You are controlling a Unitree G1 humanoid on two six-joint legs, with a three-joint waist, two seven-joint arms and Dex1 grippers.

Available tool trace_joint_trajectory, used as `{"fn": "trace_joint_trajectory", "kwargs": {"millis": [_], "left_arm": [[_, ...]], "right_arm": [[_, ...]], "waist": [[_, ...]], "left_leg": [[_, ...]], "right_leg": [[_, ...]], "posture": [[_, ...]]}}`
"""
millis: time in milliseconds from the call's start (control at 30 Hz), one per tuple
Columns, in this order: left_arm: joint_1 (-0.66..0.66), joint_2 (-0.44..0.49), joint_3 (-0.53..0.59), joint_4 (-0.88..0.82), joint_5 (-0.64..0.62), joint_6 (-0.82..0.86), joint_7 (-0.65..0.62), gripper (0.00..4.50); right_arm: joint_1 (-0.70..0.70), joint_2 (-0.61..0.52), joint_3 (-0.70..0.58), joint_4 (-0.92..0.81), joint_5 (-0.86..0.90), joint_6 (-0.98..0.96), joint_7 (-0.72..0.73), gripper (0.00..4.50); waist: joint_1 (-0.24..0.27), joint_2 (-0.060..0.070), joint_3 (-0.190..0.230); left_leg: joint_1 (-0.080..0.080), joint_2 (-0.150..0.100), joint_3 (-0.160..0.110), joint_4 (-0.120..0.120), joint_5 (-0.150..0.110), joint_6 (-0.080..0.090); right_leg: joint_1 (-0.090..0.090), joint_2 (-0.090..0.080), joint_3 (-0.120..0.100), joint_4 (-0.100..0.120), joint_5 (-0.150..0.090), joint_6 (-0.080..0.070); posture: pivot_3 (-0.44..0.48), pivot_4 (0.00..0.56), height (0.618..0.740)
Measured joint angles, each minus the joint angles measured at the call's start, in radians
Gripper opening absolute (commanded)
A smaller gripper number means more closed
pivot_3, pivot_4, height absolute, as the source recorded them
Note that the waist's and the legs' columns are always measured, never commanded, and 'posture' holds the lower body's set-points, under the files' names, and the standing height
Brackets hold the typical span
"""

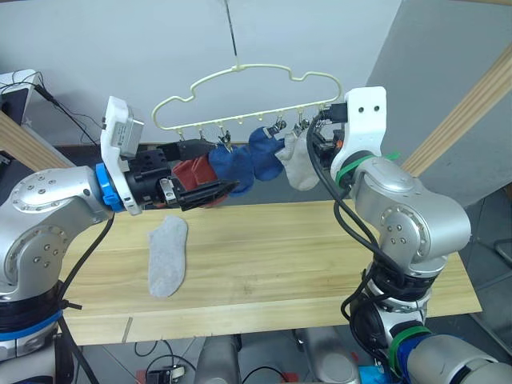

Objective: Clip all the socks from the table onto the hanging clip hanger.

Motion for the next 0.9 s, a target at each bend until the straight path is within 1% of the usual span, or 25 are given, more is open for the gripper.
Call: {"fn": "trace_joint_trajectory", "kwargs": {"millis": [167, 233, 467, 900], "left_arm": [[0.002, 0.001, 0.0, -0.008, -0.003, 0.001, 0.016, 4.44], [0.004, 0.002, 0.0, -0.013, -0.006, 0.002, 0.02, 4.44], [0.004, 0.023, 0.006, -0.016, -0.013, 0.006, 0.039, 4.44], [0.007, 0.029, 0.021, -0.04, -0.046, 0.011, 0.077, 4.44]], "right_arm": [[-0.002, 0.001, 0.0, 0.047, 0.0, -0.047, 0.0, 2.28], [-0.002, 0.0, 0.0, 0.055, 0.0, -0.062, 0.0, 2.28], [-0.003, -0.018, -0.001, 0.119, -0.011, -0.123, 0.0, 2.28], [-0.003, -0.031, -0.011, 0.213, -0.018, -0.21, 0.001, 2.28]], "waist": [[0.004, 0.0, 0.0], [0.004, 0.0, 0.0], [0.005, 0.0, 0.0], [0.008, 0.0, 0.0]], "left_leg": [[0.0, 0.0, 0.0, 0.0, 0.0, 0.0], [0.0, 0.0, 0.0, 0.0, 0.0, 0.0], [0.0, 0.0, 0.0, 0.0, 0.0, 0.0], [0.0, 0.0, 0.0, 0.0, 0.0, 0.0]], "right_leg": [[0.0, 0.0, 0.0, 0.0, 0.0, -0.001], [0.0, 0.0, 0.0, 0.0, 0.002, -0.003], [0.0, 0.0, 0.0, 0.0, 0.002, -0.003], [0.0, 0.0, 0.0, 0.0, 0.002, -0.003]], "posture": [[-0.165, 0.318, 0.74], [-0.156, 0.318, 0.74], [-0.141, 0.317, 0.74], [-0.121, 0.319, 0.74]]}}
